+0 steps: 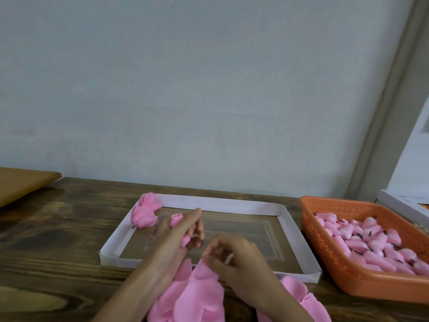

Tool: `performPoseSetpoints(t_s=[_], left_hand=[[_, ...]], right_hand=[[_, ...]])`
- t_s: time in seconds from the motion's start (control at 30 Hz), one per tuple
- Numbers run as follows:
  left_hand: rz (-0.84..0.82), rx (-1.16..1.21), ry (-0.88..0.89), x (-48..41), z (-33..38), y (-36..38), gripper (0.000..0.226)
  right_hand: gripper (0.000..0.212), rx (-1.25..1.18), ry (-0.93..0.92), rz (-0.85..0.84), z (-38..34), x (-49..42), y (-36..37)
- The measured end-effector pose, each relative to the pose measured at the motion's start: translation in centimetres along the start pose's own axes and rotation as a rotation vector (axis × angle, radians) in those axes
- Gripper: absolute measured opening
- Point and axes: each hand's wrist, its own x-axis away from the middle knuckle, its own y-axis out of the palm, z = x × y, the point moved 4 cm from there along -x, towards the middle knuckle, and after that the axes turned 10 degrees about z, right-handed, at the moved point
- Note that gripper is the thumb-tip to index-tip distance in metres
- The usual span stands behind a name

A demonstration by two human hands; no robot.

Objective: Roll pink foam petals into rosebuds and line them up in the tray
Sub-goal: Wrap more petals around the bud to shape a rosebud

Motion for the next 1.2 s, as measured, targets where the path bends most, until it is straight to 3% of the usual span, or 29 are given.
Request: performPoseSetpoints(t_s=[0.17, 0.33, 0.4, 0.5, 0.57, 0.73, 0.97, 1.07, 1.2], left_hand=[[-0.018, 0.026, -0.012, 0.2, 0.8, 0.5, 0.062], [0.046, -0.006, 0.006, 0.9, 1.1, 0.8, 0.056], [0.081, -0.065, 0.01, 1.3, 1.0, 0.9, 0.049], [0.095, -0.06, 0.079, 1.7, 1.2, 1.2, 0.051], [0.074, -0.031, 0.1, 1.8, 1.4, 1.4, 0.051], [0.136, -0.045, 0.076, 1.2, 1.3, 0.8, 0.049], [0.127, -0.091, 0.122, 1.1, 1.3, 0.4, 0.034], [0.092, -0.222, 0.108, 1.2, 1.0, 0.9, 0.049], [0.046, -0.164, 0.068, 1.3, 0.8, 1.3, 0.056]], right_hand=[[0.015, -0.109, 0.101, -0.036, 0.4, 0.3, 0.1], [0.007, -0.372, 0.27, -0.09, 0.7, 0.6, 0.9], [0.029, -0.482, 0.303, -0.119, 0.4, 0.6, 1.3], [0.051, -0.457, 0.305, -0.102, 0.3, 0.7, 1.6], [0.047, -0.414, 0.288, -0.064, 0.3, 0.6, 1.6], [0.012, -0.473, 0.172, 0.018, 0.1, 0.0, 0.6], [0.022, -0.511, 0.159, 0.241, 0.9, -0.6, 0.3], [0.023, -0.513, 0.17, 0.298, 0.9, -1.1, 0.8], [0.022, -0.534, 0.228, 0.28, 0.9, -1.9, 1.8]])
